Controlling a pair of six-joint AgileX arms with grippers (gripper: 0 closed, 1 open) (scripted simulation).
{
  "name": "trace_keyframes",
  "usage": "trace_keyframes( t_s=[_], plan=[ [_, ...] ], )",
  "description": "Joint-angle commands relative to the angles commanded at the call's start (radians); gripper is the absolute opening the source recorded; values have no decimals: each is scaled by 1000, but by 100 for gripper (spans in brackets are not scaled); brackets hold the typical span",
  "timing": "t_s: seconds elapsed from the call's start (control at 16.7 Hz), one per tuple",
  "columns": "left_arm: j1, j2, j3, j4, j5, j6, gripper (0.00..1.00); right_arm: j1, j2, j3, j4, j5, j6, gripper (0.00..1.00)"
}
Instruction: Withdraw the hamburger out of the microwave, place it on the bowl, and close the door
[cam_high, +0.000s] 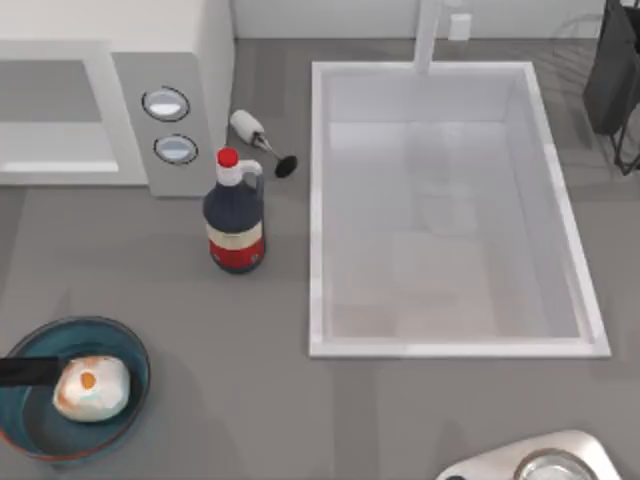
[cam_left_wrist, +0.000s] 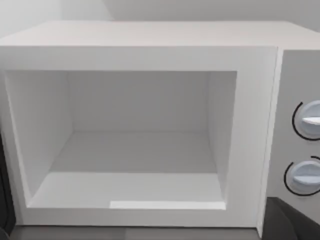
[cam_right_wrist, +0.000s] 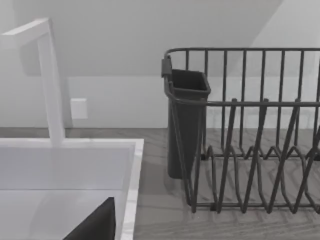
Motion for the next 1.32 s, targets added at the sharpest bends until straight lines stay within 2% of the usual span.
trace_keyframes(
  t_s=[0.24, 0.6, 0.78, 0.96, 1.32],
  plan=[
    [112, 136, -5, 142, 112, 0, 0, 0, 0, 0, 0, 0, 0, 100],
    [122, 155, 4, 152, 122, 1, 0, 0, 0, 0, 0, 0, 0, 100],
    [185, 219, 67, 108, 158, 57, 0, 0, 0, 0, 0, 0, 0, 100],
    [332, 376, 212, 9, 238, 177, 0, 0, 0, 0, 0, 0, 0, 100],
    [732, 861, 655, -293, 471, 497, 0, 0, 0, 0, 0, 0, 0, 100]
  ],
)
